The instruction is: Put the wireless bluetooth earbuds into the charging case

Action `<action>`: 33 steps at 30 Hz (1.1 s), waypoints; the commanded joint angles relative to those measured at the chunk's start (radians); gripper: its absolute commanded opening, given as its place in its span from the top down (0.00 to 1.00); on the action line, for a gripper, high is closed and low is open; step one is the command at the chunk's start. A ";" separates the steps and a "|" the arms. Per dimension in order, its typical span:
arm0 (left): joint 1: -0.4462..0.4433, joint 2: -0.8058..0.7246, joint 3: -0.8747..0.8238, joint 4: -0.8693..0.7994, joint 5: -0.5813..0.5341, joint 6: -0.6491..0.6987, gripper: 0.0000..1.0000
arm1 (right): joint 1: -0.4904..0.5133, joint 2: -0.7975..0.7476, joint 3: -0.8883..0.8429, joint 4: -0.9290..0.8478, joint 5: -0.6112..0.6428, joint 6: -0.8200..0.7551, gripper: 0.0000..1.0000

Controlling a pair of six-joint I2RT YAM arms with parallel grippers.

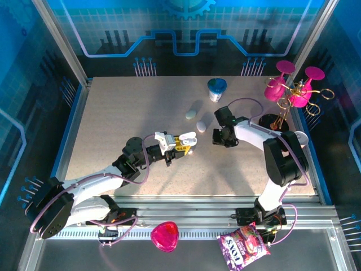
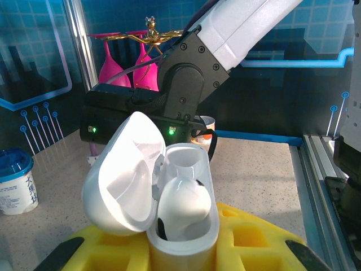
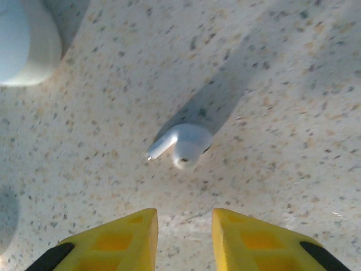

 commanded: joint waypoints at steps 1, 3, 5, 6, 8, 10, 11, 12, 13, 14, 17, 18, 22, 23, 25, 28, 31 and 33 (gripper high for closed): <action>-0.001 -0.001 -0.003 0.036 0.022 0.001 0.84 | -0.027 0.044 0.051 0.014 -0.019 0.033 0.70; 0.000 -0.009 -0.004 0.026 0.020 0.006 0.84 | -0.030 0.074 0.080 0.002 -0.022 0.033 0.70; -0.001 -0.016 -0.006 0.014 0.016 0.011 0.84 | -0.030 0.104 0.101 -0.007 -0.024 0.034 0.72; 0.000 -0.019 -0.006 0.013 0.014 0.014 0.84 | -0.032 0.113 0.107 -0.006 -0.027 0.034 0.72; 0.000 -0.022 -0.009 0.009 0.012 0.016 0.84 | -0.032 0.126 0.113 -0.003 -0.027 0.035 0.72; -0.001 -0.020 -0.009 0.009 0.011 0.016 0.84 | -0.033 0.140 0.119 -0.001 -0.024 0.031 0.73; -0.001 -0.019 -0.009 0.011 0.012 0.015 0.84 | -0.036 0.145 0.122 -0.001 -0.022 0.028 0.74; 0.000 -0.017 -0.009 0.014 0.011 0.014 0.84 | -0.038 0.149 0.125 -0.001 -0.019 0.025 0.74; 0.000 -0.016 -0.010 0.015 0.013 0.014 0.84 | -0.040 0.153 0.128 -0.003 -0.016 0.023 0.75; 0.000 -0.014 -0.010 0.017 0.014 0.013 0.84 | -0.041 0.156 0.131 -0.006 -0.016 0.019 0.75; 0.000 -0.013 -0.007 0.019 0.014 0.011 0.84 | -0.042 0.163 0.140 -0.018 0.001 0.010 0.78; 0.000 -0.013 -0.007 0.019 0.015 0.011 0.84 | -0.042 0.164 0.143 -0.022 0.003 0.006 0.79; 0.000 -0.008 -0.003 0.022 0.021 0.008 0.84 | -0.042 0.162 0.147 -0.030 0.005 -0.008 0.82; -0.001 -0.008 -0.002 0.021 0.021 0.008 0.84 | -0.041 0.160 0.147 -0.033 0.004 -0.011 0.82; -0.001 -0.008 0.000 0.021 0.021 0.008 0.84 | -0.039 0.146 0.141 -0.036 0.001 -0.016 0.82; -0.001 -0.010 0.002 0.014 0.021 0.010 0.83 | -0.027 0.110 0.131 -0.049 0.002 -0.028 0.82; 0.000 -0.007 0.004 0.014 0.022 0.010 0.83 | -0.003 0.071 0.116 -0.073 0.013 -0.040 0.81; -0.001 -0.007 0.003 0.016 0.023 0.010 0.83 | 0.016 0.043 0.098 -0.089 0.029 -0.045 0.81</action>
